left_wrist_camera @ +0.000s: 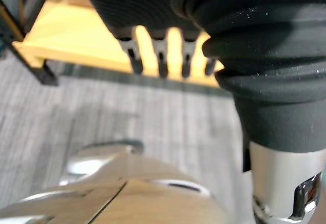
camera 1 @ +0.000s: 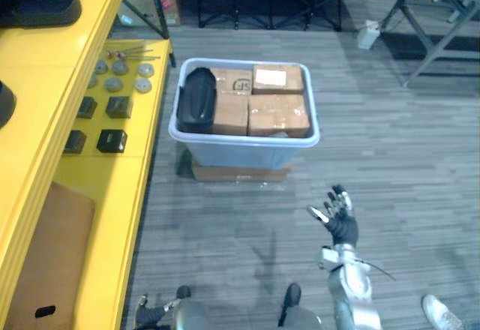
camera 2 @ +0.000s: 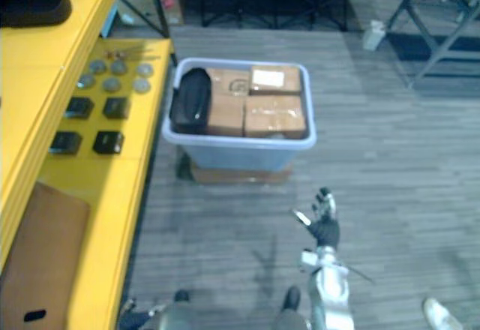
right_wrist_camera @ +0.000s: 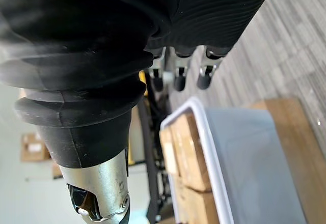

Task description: Walk over and take plastic housings, then place them on the shelf

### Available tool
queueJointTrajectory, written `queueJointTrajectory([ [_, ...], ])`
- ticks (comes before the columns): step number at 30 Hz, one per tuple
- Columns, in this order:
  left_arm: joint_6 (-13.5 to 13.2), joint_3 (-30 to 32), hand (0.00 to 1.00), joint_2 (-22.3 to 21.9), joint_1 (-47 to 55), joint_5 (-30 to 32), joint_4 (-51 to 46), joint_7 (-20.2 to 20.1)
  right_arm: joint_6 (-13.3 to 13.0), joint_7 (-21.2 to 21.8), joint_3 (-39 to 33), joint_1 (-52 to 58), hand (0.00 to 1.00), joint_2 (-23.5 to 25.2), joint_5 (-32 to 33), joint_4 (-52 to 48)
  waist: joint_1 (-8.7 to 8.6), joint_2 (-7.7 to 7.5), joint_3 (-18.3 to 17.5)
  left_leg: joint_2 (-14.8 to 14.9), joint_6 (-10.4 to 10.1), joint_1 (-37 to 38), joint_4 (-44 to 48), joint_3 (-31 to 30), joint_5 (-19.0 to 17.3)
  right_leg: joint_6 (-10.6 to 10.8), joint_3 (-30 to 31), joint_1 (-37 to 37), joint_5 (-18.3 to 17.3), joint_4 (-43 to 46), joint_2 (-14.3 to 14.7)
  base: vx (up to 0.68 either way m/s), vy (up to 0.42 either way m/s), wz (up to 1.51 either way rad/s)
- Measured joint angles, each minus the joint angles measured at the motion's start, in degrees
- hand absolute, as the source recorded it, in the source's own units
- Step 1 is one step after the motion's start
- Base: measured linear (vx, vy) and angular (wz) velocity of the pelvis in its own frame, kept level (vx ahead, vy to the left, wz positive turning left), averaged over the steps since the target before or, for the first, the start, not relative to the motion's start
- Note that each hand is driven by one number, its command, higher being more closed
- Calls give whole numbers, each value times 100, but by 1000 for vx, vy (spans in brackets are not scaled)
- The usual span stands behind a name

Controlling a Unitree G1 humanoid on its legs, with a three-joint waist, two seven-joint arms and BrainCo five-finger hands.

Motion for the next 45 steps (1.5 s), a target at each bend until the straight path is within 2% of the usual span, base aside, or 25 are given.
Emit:
queueJointTrajectory([
  [5, 24, -273, 0, -35, -13, 4, 24, -144, 46, 17, 12, 55, 0, -123, 355, 275, -140, 336, -92, 146, -80, 304, 326, 300, -328, -40, 497, -134, -101, 365, 100, -45, 30, -43],
  [8, 25, -230, 0, -52, -10, -243, 189, -246, 123, 67, 23, 105, 0, -144, 553, 317, -212, 413, -156, 224, -69, 456, 509, 372, -563, -11, 663, -143, -269, 604, 146, -38, 53, -46],
  [10, 32, -38, 0, -182, 193, -483, 314, -351, 153, 176, 256, 276, 0, -284, 733, 343, -194, 561, -265, 487, -193, 754, 421, 608, -680, -277, 580, -356, -717, 1491, 312, 20, -8, -45],
  [11, 36, 182, 0, -185, 380, -620, 350, -400, 160, 272, 470, 374, 0, -304, 879, 348, -184, 443, -280, 550, -248, 707, 1033, 413, -590, -504, 425, -515, -1435, 2386, 380, 109, -38, -14],
  [12, 30, 334, 0, -169, 401, -698, 363, -440, 166, 293, 511, 416, 0, -292, 913, 352, -186, 349, -273, 538, -167, 379, 1652, 91, -534, -370, 435, -522, -1700, 2578, 312, 80, -142, 11],
  [13, 63, 538, 0, -253, 393, -905, 363, -445, 186, 345, 496, 507, 0, -334, 1041, 355, -142, 344, -276, 506, 215, -143, 2645, -457, -155, -412, 349, -477, -1865, 2686, 283, 100, -191, 18],
  [14, 174, 711, 0, -301, 444, -1075, 428, -451, 276, 389, 501, 543, 0, -371, 1123, 358, -53, 307, -252, 435, 343, -611, 3279, -760, 788, -429, 318, -175, -1864, 2304, 266, 98, -187, 14],
  [15, 190, 727, 0, -312, 458, -1110, 450, -451, 276, 390, 504, 557, 0, -350, 1124, 354, -48, 289, -244, 403, 366, -678, 3343, -808, 942, -449, 298, -77, -1845, 2150, 252, 215, -79, 18],
  [17, 271, 919, 0, -423, 501, -1153, 517, -481, 273, 389, 350, 551, 0, -336, 1227, 349, -64, 335, -187, 11, 325, -1013, 3129, -710, 164, -561, 112, 439, -1693, 1351, 191, 208, -32, 42],
  [21, 277, 928, 0, -577, 642, -1138, 512, -567, 281, 403, 348, 437, 0, -363, 1230, 372, 40, 426, -152, -509, 323, -1061, 499, -242, 136, -525, -191, 694, -1561, 774, 239, 177, 94, 30],
  [22, 285, 942, 0, -566, 699, -1131, 529, -575, 283, 397, 339, 375, 0, -287, 1218, 467, 188, 369, -160, -552, 556, -1031, 221, -248, 570, -443, -146, 720, -1514, 672, 290, 354, 220, -15],
  [25, 296, 956, 0, -242, 771, -1034, 536, -578, 293, 387, 254, 465, 0, 141, 1015, 443, 185, -235, -289, -986, 731, -1188, 654, -286, 131, -414, -132, 788, -1591, 916, -91, 411, 163, 14],
  [26, 304, 954, 0, -214, 721, -1032, 536, -568, 300, 380, 258, 491, 0, 170, 987, 451, 188, -258, -278, -1001, 747, -1158, 726, -281, 26, -390, -99, 641, -1538, 1329, -159, 423, 156, 19],
  [27, 313, 941, 0, -201, 636, -1030, 483, -561, 331, 380, 291, 415, 0, 209, 974, 450, 183, -226, -261, -977, 799, -994, 746, -297, -93, -605, 117, 221, -1364, 2385, -229, 315, 165, 8],
  [29, 298, 816, 0, -195, 530, -1045, 158, -541, 337, 374, 385, 302, 0, 250, 947, 456, 117, -71, -117, -827, 903, -340, 640, -409, -333, -648, 380, -379, -820, 4304, -224, 463, 184, 19],
  [31, 279, 730, 0, -174, 441, -1071, -31, -534, 335, 362, 397, 262, 0, 260, 930, 437, 61, -74, -117, -777, 895, 84, 388, -522, -367, -770, 154, -549, -1238, 4791, -178, 442, 68, 35],
  [33, 226, 703, 0, -180, 261, -1076, -201, -524, 333, 349, 390, 158, 0, 255, 842, 331, 6, -65, -112, -751, 894, 442, 63, -667, -367, -819, -113, -805, -1594, 4484, -74, 451, -45, 38],
  [35, 193, 731, 0, -154, -73, -1131, -244, -398, 335, 342, 373, 9, 0, 187, 636, 87, -35, 28, -54, -640, 871, 507, -56, -846, -378, -768, 29, -1177, -1680, 3056, 307, 351, -160, 48],
  [36, 184, 719, 0, -161, -138, -1153, -247, -381, 335, 329, 362, -4, 0, 162, 567, 28, -33, 35, -50, -635, 841, 510, -50, -857, -388, -661, 212, -1219, -1599, 2574, 404, 329, -186, 73],
  [37, 163, 712, 0, -183, -168, -1157, -294, -376, 336, 275, 294, 26, 0, 161, 422, -90, -45, -11, -53, -699, 684, 550, 8, -988, -432, -489, 541, -1105, -1041, 1547, 510, 354, -220, 86],
  [38, 140, 703, 0, -174, -140, -1153, -377, -381, 336, 236, 246, 71, 0, 164, 314, -211, -30, -212, -10, -861, 442, 737, 78, -1107, -588, -516, 644, -963, -133, 1154, 402, 417, -295, 69],
  [39, 138, 731, 0, -363, -146, -1157, -361, -365, 352, 235, 222, -32, 0, 0, 301, -172, 59, 72, 69, -633, 365, 823, 126, -1117, -693, -595, 563, -863, -227, 1319, 575, 339, -241, 31],
  [41, 11, 860, 0, -630, 3, -1162, -408, -374, 333, 214, 164, -332, 0, -220, 204, -240, 133, 318, -1, -395, 319, 618, 202, -1123, -651, -667, 434, -788, -310, 1004, 814, 266, -175, 1],
  [43, 10, 928, 0, -675, -8, -1198, -403, -376, 335, 124, 111, -565, 0, -243, 202, -233, 131, 429, 55, -268, 215, 511, 262, -1210, -573, -732, 271, -699, -317, 853, 923, 208, -132, 40],
  [45, -35, 954, 0, -588, -68, -1340, -401, -377, 334, 20, 30, -699, 0, -243, 201, -229, 155, 230, 230, -326, 239, 136, 807, -1451, -475, -763, -24, -412, -309, 599, 818, 127, -65, 72],
])
